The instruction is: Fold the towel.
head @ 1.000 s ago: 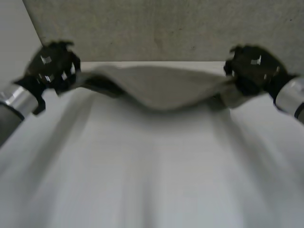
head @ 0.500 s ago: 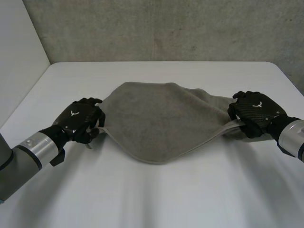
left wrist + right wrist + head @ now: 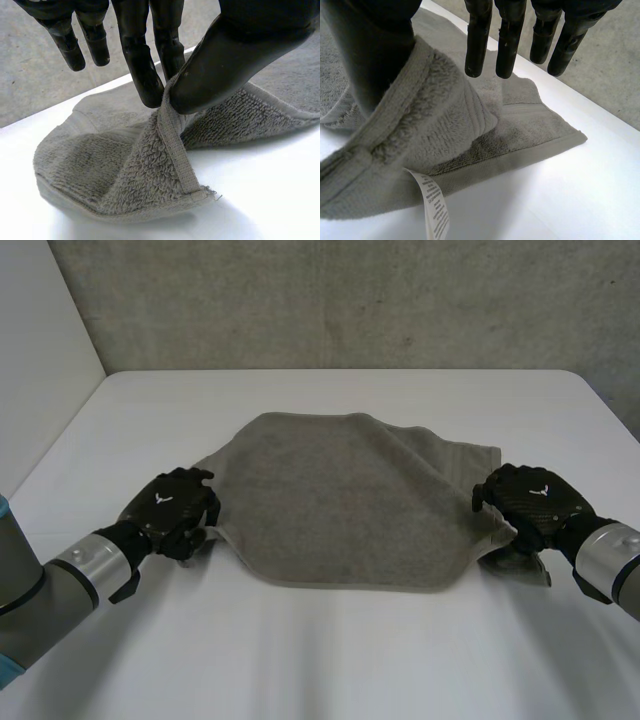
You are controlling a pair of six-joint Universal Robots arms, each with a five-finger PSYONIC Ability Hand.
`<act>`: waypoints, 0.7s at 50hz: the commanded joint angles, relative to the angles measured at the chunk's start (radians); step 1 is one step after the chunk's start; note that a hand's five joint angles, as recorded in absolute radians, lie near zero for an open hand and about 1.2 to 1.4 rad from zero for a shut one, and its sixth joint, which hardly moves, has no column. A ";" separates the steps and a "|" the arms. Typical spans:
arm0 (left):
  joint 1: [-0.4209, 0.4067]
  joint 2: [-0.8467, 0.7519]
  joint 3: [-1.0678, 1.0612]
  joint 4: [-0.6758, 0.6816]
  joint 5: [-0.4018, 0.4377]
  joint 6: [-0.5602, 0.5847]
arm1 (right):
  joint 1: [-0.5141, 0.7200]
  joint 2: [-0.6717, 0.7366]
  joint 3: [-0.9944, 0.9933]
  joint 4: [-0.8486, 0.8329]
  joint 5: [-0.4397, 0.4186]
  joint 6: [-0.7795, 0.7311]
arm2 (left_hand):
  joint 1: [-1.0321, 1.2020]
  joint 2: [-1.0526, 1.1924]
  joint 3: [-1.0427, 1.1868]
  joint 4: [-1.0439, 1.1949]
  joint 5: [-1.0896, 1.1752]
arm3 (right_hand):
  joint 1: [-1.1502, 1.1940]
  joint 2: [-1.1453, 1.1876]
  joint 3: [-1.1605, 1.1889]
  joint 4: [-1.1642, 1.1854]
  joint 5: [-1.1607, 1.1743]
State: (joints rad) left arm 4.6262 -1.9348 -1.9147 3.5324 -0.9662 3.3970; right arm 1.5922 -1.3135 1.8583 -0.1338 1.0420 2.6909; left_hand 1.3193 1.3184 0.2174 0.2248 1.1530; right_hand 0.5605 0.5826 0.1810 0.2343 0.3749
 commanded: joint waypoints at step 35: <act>0.023 -0.009 0.011 0.017 -0.154 -0.002 | -0.049 -0.089 0.068 -0.058 0.041 0.069 | -0.084 -0.083 -0.043 -0.050 -0.092 | 0.836 0.814 -0.007 -0.060 0.847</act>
State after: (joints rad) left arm 4.6474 -1.9371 -1.9084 3.5444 -1.1188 3.3955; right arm 1.5554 -1.3974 1.9290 -0.1960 1.1046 2.7377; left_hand 1.2987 1.2987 0.2174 0.2248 1.1279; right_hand 1.3166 1.2814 0.1810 0.2343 1.1560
